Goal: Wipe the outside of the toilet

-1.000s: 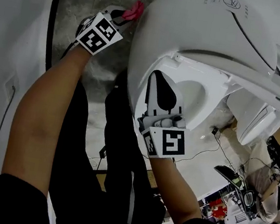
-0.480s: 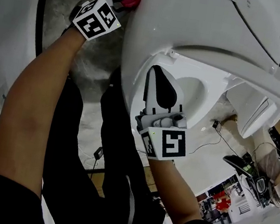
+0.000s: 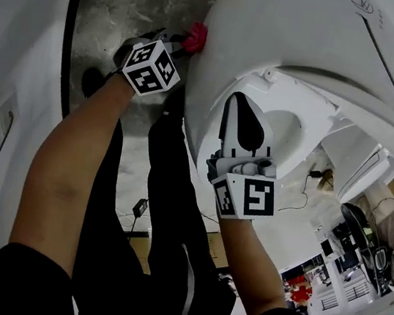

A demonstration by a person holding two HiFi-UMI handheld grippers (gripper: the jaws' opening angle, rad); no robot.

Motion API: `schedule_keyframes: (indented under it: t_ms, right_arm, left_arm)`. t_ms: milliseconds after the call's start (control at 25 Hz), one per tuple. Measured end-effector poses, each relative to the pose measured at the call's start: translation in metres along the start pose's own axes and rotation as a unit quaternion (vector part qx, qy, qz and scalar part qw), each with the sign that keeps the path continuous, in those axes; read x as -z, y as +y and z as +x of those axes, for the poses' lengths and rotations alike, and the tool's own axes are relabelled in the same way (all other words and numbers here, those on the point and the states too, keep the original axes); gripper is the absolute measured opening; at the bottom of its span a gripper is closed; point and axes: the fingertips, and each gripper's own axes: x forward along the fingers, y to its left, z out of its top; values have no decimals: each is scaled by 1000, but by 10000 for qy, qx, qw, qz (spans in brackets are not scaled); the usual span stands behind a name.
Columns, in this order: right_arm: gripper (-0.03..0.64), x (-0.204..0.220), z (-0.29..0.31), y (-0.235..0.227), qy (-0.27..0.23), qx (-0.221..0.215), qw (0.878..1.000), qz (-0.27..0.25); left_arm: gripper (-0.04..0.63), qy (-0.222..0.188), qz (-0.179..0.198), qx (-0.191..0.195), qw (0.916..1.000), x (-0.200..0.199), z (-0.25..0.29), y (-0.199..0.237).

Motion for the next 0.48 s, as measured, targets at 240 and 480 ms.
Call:
schedule_keyframes:
  t_ms: [240, 480]
  right_arm:
    - [37, 5, 1, 11, 48, -195, 9994, -278]
    - [37, 12, -4, 21, 87, -308, 9988, -379]
  left_arm:
    - [82, 6, -226, 157, 9996, 24, -7, -70]
    - [81, 43, -407, 287, 9988, 45, -10, -133]
